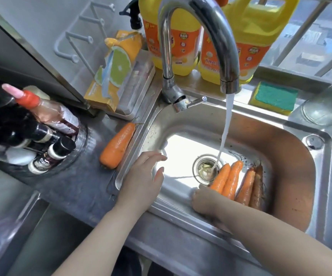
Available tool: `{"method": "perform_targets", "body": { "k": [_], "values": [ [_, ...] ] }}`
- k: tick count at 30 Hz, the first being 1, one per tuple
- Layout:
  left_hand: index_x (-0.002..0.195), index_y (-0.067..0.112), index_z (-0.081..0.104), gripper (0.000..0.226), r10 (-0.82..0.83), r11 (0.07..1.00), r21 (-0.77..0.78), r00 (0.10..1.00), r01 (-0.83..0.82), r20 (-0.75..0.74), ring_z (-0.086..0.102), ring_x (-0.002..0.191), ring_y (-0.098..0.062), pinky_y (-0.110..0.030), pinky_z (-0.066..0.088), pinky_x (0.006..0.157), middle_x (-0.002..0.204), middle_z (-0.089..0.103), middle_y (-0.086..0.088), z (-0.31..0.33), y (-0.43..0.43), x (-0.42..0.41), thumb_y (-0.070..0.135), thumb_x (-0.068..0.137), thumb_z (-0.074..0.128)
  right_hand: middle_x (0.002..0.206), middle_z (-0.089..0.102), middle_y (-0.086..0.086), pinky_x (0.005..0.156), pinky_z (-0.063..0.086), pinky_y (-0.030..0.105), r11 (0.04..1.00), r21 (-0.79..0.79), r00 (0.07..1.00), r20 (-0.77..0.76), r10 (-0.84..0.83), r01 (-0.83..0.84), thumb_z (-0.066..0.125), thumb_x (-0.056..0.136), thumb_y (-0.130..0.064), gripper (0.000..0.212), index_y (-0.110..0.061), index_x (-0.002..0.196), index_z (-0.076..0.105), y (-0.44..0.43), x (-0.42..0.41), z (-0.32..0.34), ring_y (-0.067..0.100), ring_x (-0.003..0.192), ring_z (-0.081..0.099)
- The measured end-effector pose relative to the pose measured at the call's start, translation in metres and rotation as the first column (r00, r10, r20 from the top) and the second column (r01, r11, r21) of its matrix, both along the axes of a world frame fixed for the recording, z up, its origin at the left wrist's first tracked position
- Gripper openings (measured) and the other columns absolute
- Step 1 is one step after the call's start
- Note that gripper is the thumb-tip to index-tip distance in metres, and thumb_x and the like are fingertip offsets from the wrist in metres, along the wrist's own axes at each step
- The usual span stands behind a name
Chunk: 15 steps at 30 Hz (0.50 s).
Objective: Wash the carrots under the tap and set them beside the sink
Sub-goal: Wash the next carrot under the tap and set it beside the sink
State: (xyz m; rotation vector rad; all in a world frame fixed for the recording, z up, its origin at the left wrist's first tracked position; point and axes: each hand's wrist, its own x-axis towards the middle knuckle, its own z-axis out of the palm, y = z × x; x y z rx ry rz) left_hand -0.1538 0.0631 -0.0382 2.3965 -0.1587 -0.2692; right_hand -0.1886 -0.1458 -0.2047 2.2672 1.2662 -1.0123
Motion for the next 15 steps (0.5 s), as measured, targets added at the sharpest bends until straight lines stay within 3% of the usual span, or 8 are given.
{"method": "perform_targets", "body": {
  "k": [2, 5, 8, 12, 15],
  "values": [
    [0.119, 0.025, 0.068, 0.028, -0.003, 1.000, -0.018, 0.999, 0.002, -0.039, 0.052, 0.107, 0.004, 0.001, 0.030, 0.088, 0.121, 0.058, 0.017, 0.000, -0.001, -0.001, 0.011, 0.097, 0.059, 0.122, 0.063, 0.023, 0.093, 0.047, 0.045, 0.998, 0.048, 0.998, -0.045, -0.032, 0.035, 0.041, 0.098, 0.000, 0.032, 0.005, 0.121, 0.062, -0.003, 0.009, 0.020, 0.038, 0.113, 0.060],
    [0.118, 0.032, 0.065, 0.028, -0.011, 0.998, -0.056, 0.993, 0.004, -0.114, 0.057, 0.104, 0.003, -0.016, 0.042, 0.090, 0.120, 0.060, 0.018, 0.000, -0.005, -0.001, 0.014, 0.098, 0.058, 0.115, 0.062, 0.019, 0.084, 0.051, 0.044, 0.977, 0.172, 0.990, -0.079, -0.116, 0.128, 0.051, 0.090, 0.003, 0.027, 0.000, 0.115, 0.060, -0.019, 0.025, 0.062, 0.036, 0.107, 0.058],
    [0.120, 0.035, 0.063, 0.028, -0.032, 0.998, -0.065, 0.978, 0.019, -0.206, 0.058, 0.104, 0.005, -0.026, 0.048, 0.093, 0.123, 0.060, 0.019, 0.002, -0.013, 0.001, 0.019, 0.099, 0.056, 0.115, 0.060, 0.008, 0.083, 0.050, 0.038, 0.880, 0.334, 0.941, -0.084, -0.328, 0.337, 0.059, 0.087, -0.012, 0.037, -0.011, 0.124, 0.060, -0.040, 0.028, 0.094, 0.028, 0.105, 0.057],
    [0.132, 0.033, 0.056, 0.035, -0.125, 0.992, -0.040, 0.917, 0.119, -0.379, 0.058, 0.108, -0.004, -0.028, 0.049, 0.096, 0.128, 0.059, 0.014, 0.000, -0.028, 0.005, 0.022, 0.098, 0.058, 0.118, 0.061, -0.003, 0.085, 0.043, 0.023, 0.535, 0.521, 0.694, -0.170, -0.699, 0.666, 0.072, 0.078, -0.025, 0.055, -0.021, 0.131, 0.061, -0.055, 0.015, 0.126, 0.019, 0.106, 0.058],
    [0.150, 0.032, 0.038, 0.064, -0.244, 0.963, -0.024, 0.827, 0.270, -0.507, 0.052, 0.126, -0.013, -0.031, 0.044, 0.106, 0.146, 0.050, 0.006, -0.008, -0.048, 0.006, 0.027, 0.093, 0.066, 0.110, 0.057, -0.013, 0.088, 0.043, 0.020, 0.253, 0.632, 0.497, -0.242, -0.833, 0.733, 0.081, 0.074, -0.028, 0.056, -0.020, 0.127, 0.064, -0.055, 0.005, 0.141, 0.010, 0.100, 0.057]
  ]
}}
